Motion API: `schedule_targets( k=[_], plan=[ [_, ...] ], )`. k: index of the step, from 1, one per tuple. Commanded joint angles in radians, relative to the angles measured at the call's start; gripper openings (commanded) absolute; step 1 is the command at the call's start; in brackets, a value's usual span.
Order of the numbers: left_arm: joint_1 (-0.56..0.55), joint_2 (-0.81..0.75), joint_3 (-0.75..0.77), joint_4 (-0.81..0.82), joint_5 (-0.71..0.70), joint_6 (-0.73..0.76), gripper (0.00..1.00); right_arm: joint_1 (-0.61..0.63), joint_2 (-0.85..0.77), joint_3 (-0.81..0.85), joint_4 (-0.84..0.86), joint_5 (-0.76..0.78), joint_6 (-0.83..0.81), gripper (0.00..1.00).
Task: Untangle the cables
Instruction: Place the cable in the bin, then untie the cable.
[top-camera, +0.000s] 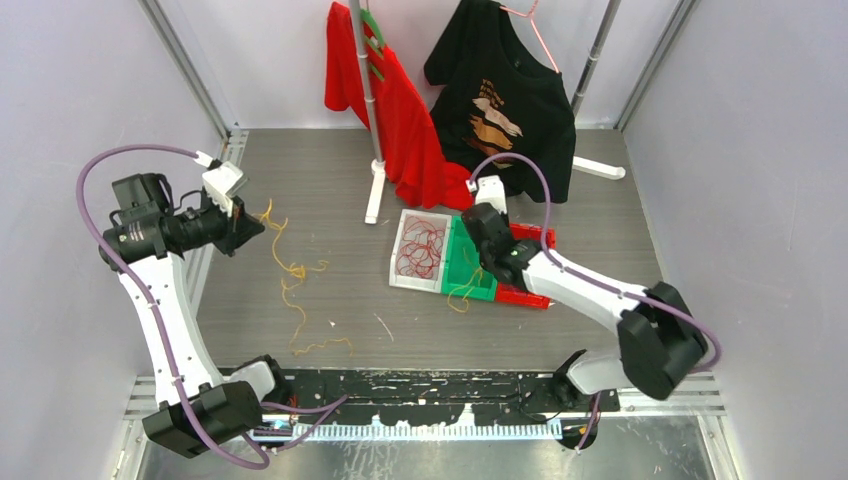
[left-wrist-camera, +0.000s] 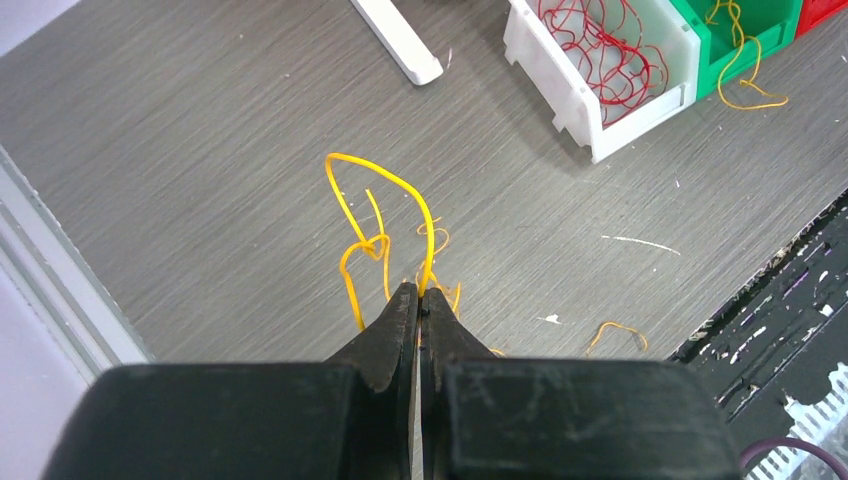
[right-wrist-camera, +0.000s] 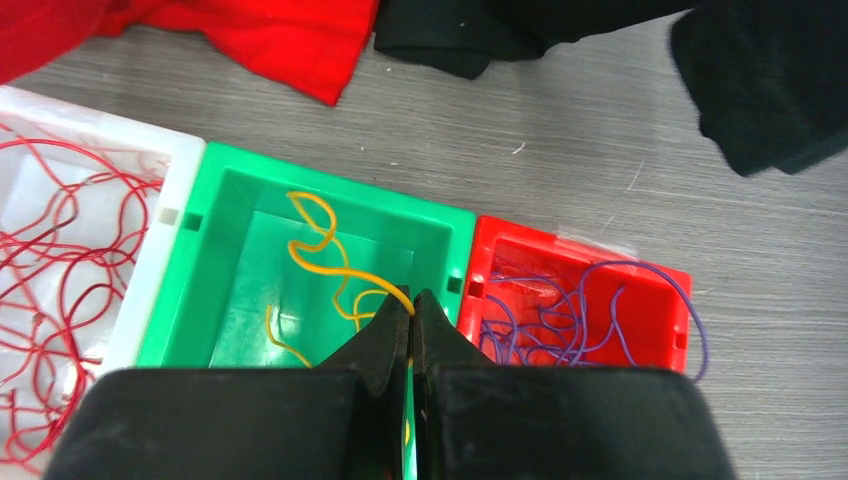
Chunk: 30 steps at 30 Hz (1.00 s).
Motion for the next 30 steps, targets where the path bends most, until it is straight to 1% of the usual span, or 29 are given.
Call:
schedule_targets(
  k=[1, 8, 12, 13, 15, 16, 17, 21, 24, 28, 30],
  plan=[
    [-0.006, -0.003, 0.047, -0.015, 0.047, -0.004, 0.00, -0.032, 0.103, 0.114, -0.017, -0.049, 0.017, 0.01],
    [-0.008, -0.002, 0.062, -0.025, 0.067, -0.011, 0.00, -0.049, 0.240, 0.181, -0.032, -0.118, 0.071, 0.01],
    [-0.015, 0.011, 0.090, -0.013, 0.096, -0.045, 0.00, -0.074, 0.266, 0.190, -0.034, -0.168, 0.108, 0.02],
    [-0.015, 0.015, 0.103, -0.012, 0.102, -0.054, 0.00, -0.082, 0.260, 0.190, -0.038, -0.182, 0.116, 0.08],
    [-0.020, 0.026, 0.129, -0.011, 0.114, -0.071, 0.00, -0.096, 0.235, 0.192, -0.041, -0.224, 0.126, 0.34],
    [-0.021, 0.031, 0.141, -0.010, 0.120, -0.081, 0.00, -0.103, 0.222, 0.200, -0.051, -0.246, 0.127, 0.41],
    [-0.025, 0.036, 0.153, -0.008, 0.122, -0.091, 0.00, -0.107, 0.207, 0.211, -0.062, -0.252, 0.127, 0.44],
    [-0.035, 0.041, 0.161, -0.001, 0.133, -0.114, 0.00, -0.114, 0.134, 0.259, -0.084, -0.278, 0.106, 0.49],
    [-0.041, 0.036, 0.158, 0.009, 0.129, -0.124, 0.00, -0.116, 0.095, 0.301, -0.124, -0.300, 0.101, 0.50],
    [-0.046, 0.032, 0.163, 0.015, 0.130, -0.134, 0.00, -0.116, 0.051, 0.310, -0.147, -0.335, 0.101, 0.52],
    [-0.050, 0.034, 0.171, 0.016, 0.136, -0.145, 0.00, -0.114, 0.010, 0.295, -0.112, -0.425, 0.108, 0.52]
  ],
)
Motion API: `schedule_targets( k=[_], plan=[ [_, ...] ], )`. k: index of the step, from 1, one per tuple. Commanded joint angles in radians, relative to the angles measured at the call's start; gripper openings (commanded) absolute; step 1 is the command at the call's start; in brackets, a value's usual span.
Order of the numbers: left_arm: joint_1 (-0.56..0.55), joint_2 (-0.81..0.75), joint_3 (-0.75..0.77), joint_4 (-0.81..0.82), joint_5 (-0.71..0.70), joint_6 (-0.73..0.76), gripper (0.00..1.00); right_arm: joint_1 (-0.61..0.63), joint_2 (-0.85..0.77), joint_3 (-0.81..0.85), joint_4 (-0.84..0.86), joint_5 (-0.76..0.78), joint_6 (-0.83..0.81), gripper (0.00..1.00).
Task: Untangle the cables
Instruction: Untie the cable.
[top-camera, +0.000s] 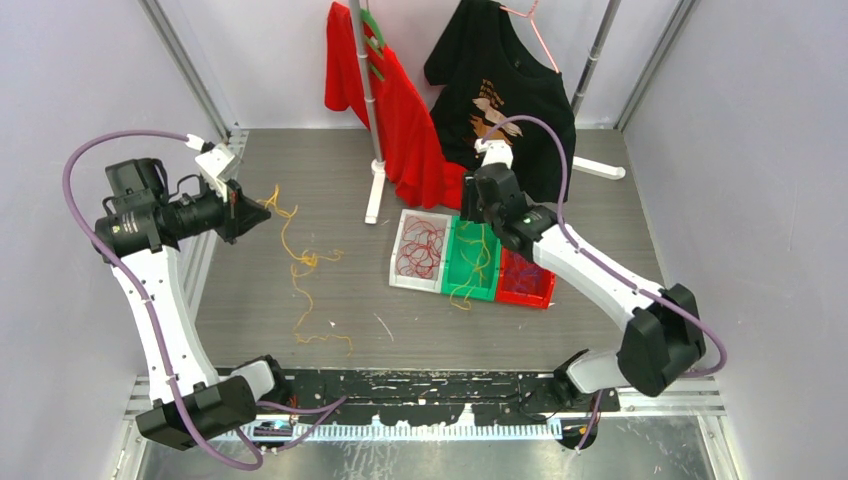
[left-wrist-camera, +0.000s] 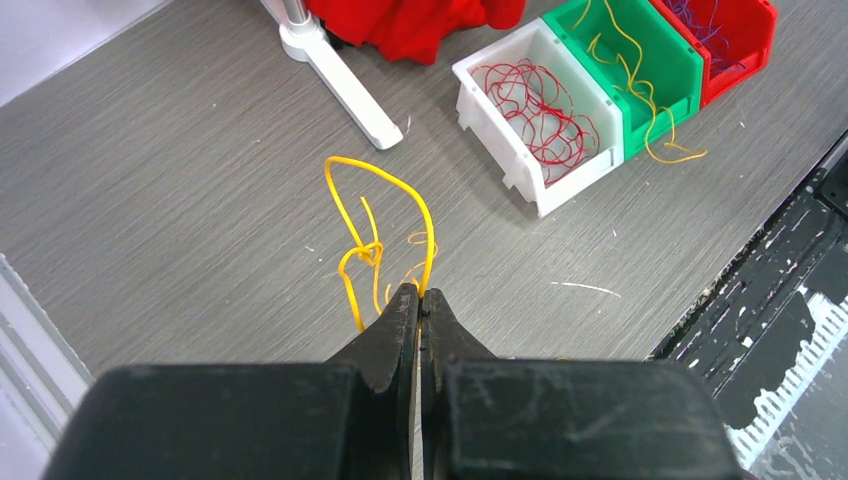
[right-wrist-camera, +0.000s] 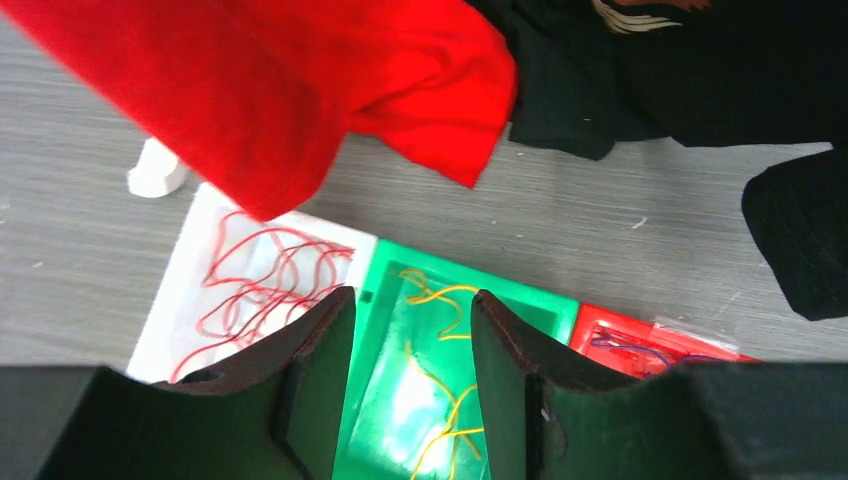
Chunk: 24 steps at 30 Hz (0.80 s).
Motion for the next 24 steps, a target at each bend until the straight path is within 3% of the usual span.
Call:
schedule_targets(
  k=[1, 6, 11, 16, 21, 24],
  plan=[
    [-0.010, -0.006, 0.047, 0.034, 0.050, -0.043, 0.00, 0.008, -0.100, 0.000, 0.068, -0.173, 0.009, 0.52],
    [-0.013, -0.002, 0.090, 0.049, 0.093, -0.116, 0.00, 0.171, -0.161, -0.033, 0.305, -0.374, -0.048, 0.65],
    [-0.014, -0.009, 0.136, 0.083, 0.151, -0.231, 0.00, 0.389, -0.036, 0.026, 0.463, -0.439, -0.145, 0.72],
    [-0.019, -0.029, 0.178, 0.069, 0.177, -0.272, 0.00, 0.474, 0.134, 0.105, 0.631, -0.475, -0.187, 0.80],
    [-0.024, -0.047, 0.210, 0.065, 0.206, -0.327, 0.00, 0.496, 0.275, 0.192, 0.753, -0.444, -0.199, 0.81],
    [-0.025, -0.049, 0.238, 0.066, 0.231, -0.371, 0.00, 0.498, 0.346, 0.226, 0.809, -0.408, -0.204, 0.73]
  ],
)
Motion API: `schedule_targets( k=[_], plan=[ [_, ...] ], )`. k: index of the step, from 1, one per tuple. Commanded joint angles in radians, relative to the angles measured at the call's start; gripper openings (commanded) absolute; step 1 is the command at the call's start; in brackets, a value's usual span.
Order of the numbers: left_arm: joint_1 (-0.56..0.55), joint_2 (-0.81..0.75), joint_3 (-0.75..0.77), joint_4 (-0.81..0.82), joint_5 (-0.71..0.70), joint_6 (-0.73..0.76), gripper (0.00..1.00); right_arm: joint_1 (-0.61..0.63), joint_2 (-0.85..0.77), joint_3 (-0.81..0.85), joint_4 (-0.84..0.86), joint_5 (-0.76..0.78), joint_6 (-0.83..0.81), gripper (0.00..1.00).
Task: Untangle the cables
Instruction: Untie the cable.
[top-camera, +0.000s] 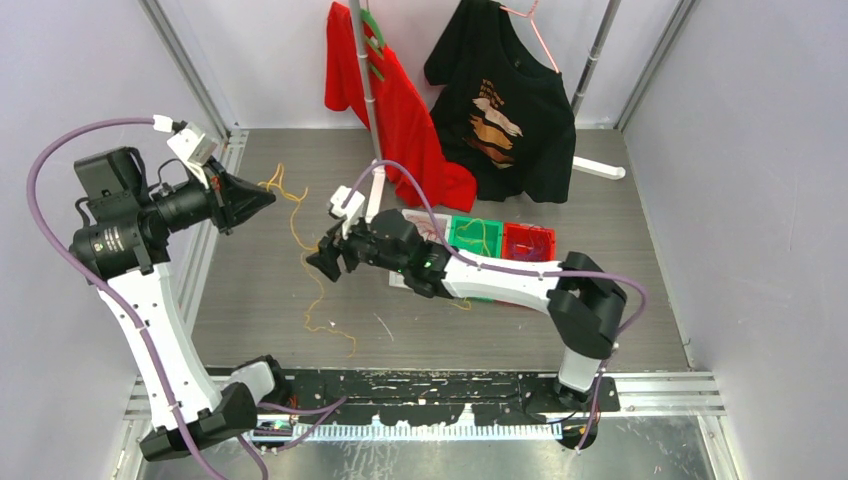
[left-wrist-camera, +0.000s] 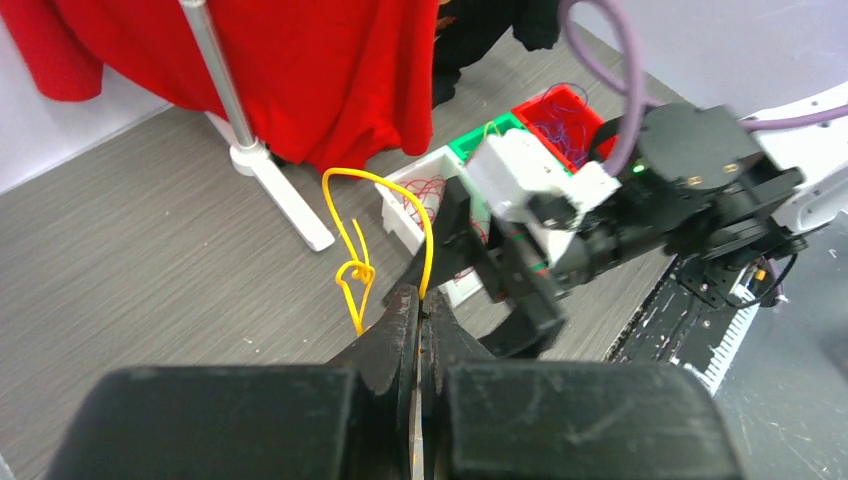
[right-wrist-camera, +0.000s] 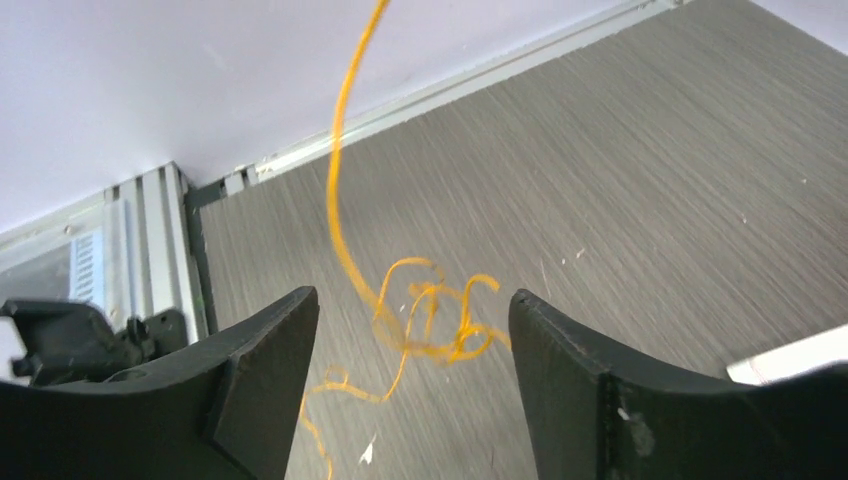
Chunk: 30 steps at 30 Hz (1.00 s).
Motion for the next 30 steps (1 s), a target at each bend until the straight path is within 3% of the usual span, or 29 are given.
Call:
schedule_targets(
  k=[1, 9, 17, 26, 28, 30],
  plan=[
    [-0.006, -0.022, 0.065, 0.026, 0.081, -0.093, 0.00, 0.005, 0.069, 0.095, 0.211, 0.050, -0.027, 0.70],
    [-0.006, -0.060, 0.099, 0.204, 0.142, -0.337, 0.00, 0.006, 0.146, 0.018, 0.351, 0.097, 0.031, 0.52],
    [-0.006, -0.075, 0.112, 0.593, 0.158, -0.714, 0.00, 0.008, 0.162, -0.124, 0.477, 0.111, 0.125, 0.48],
    [-0.006, 0.022, 0.308, 0.640, 0.014, -0.734, 0.00, 0.048, 0.193, -0.258, 0.542, 0.161, 0.184, 0.46],
    [-0.006, 0.056, 0.380, 0.640, 0.000, -0.754, 0.00, 0.056, 0.199, -0.273, 0.539, 0.182, 0.185, 0.41],
    [-0.006, 0.082, 0.447, 0.646, -0.010, -0.772, 0.00, 0.057, 0.201, -0.291, 0.546, 0.204, 0.196, 0.31]
  ],
)
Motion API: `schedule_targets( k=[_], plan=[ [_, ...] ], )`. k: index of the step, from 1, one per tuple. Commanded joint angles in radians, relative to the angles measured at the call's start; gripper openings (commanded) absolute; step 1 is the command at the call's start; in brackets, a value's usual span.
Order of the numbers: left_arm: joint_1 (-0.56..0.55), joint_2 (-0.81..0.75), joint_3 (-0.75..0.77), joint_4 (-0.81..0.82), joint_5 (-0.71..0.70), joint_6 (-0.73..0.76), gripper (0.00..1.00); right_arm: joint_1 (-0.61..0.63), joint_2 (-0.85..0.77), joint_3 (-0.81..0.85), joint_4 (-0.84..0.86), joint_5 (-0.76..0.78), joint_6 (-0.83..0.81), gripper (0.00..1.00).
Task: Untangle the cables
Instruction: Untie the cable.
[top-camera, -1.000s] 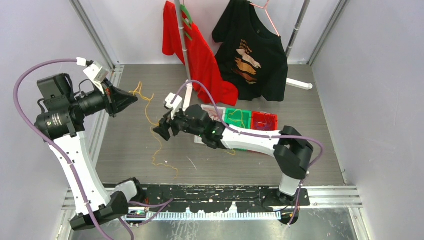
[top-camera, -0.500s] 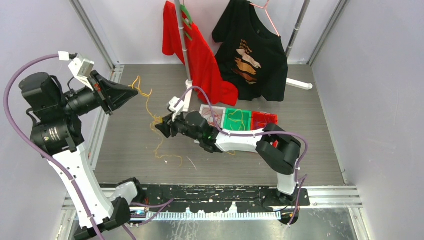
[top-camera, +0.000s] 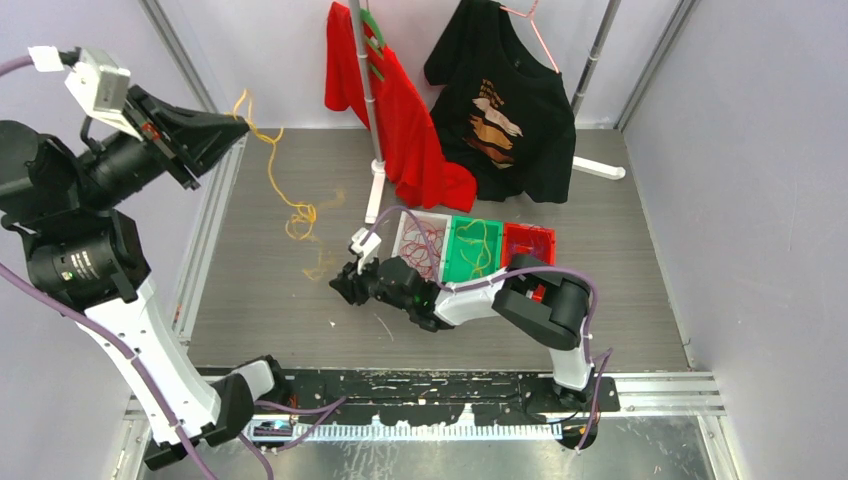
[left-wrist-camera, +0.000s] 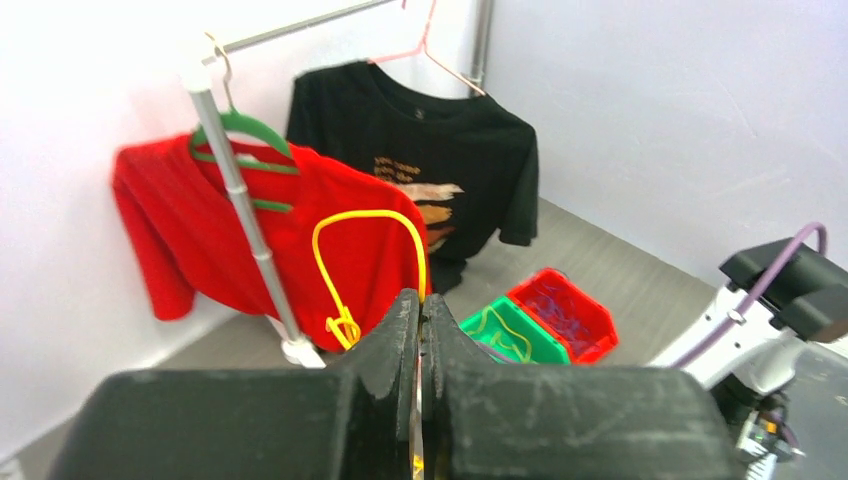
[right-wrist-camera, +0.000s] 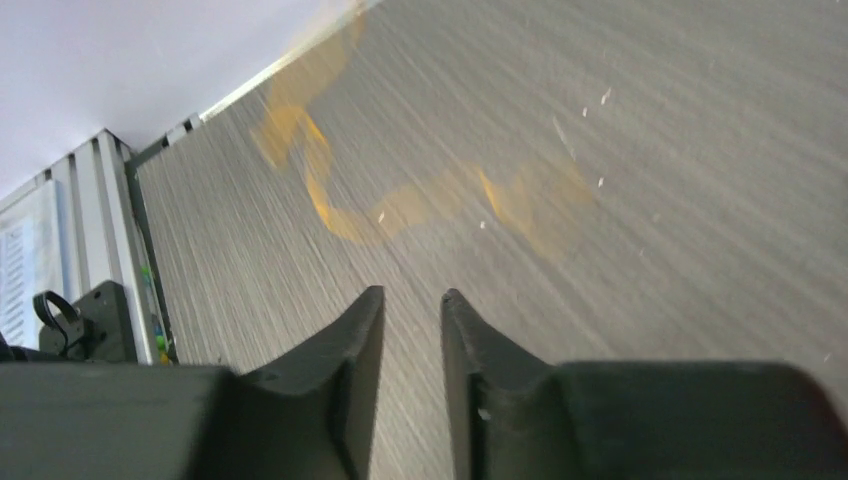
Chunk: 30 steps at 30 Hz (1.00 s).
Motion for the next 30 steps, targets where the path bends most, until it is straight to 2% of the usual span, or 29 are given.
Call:
schedule_targets(
  k=[1, 5, 7, 8, 10, 13, 16, 20, 24, 26, 30],
  plan=[
    [-0.004, 0.049, 0.140, 0.077, -0.064, -0.063, 0.00, 0.011, 0.001, -0.033, 0.094, 0.062, 0.036, 0.26],
    [-0.003, 0.077, 0.217, 0.085, -0.098, -0.056, 0.00, 0.012, 0.000, -0.056, 0.096, 0.058, 0.064, 0.06],
    [-0.004, 0.093, 0.245, 0.084, -0.103, -0.062, 0.00, 0.013, -0.004, -0.068, 0.102, 0.055, 0.074, 0.05],
    [-0.003, 0.096, 0.253, 0.083, -0.098, -0.065, 0.00, 0.013, -0.012, -0.074, 0.107, 0.052, 0.074, 0.13],
    [-0.002, 0.092, 0.248, 0.082, -0.092, -0.059, 0.00, 0.013, -0.054, -0.096, 0.122, 0.060, 0.062, 0.45],
    [-0.003, 0.068, 0.208, 0.082, -0.076, -0.032, 0.00, 0.013, -0.143, -0.126, 0.150, 0.061, 0.021, 0.73],
    [-0.003, 0.044, 0.173, 0.083, -0.063, -0.016, 0.00, 0.013, -0.234, -0.100, 0.098, 0.003, -0.009, 0.83],
    [-0.003, 0.026, 0.158, 0.087, -0.050, -0.008, 0.00, 0.013, -0.270, -0.030, 0.043, -0.060, -0.026, 0.99],
    [-0.003, 0.017, 0.155, 0.093, -0.025, -0.020, 0.00, 0.011, -0.268, 0.053, -0.009, -0.127, -0.053, 1.00],
    [-0.002, 0.011, 0.151, 0.101, -0.018, -0.030, 0.00, 0.008, -0.258, 0.088, -0.023, -0.133, -0.054, 0.96],
    [-0.003, -0.006, 0.124, 0.153, -0.012, -0.067, 0.00, 0.003, -0.219, 0.164, -0.069, -0.139, -0.052, 0.78]
  ],
)
